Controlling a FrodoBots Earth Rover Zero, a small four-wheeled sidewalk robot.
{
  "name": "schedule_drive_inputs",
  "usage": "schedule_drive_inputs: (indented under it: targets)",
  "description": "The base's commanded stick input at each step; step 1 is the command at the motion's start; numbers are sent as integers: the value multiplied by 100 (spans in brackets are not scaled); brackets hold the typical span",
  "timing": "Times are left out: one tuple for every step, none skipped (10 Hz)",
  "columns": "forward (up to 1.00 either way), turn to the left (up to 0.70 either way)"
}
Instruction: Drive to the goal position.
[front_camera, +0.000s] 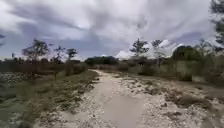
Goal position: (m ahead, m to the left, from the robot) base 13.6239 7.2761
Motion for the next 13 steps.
schedule_drive_inputs:
  targets:
    - [85,0]
    - [85,0]
    - [85,0]
    - [85,0]
    - [85,0]
    - [85,0]
    - [85,0]
    - [85,0]
    - [85,0]
    - [85,0]
    - [85,0]
    - [85,0]
    - [85,0]
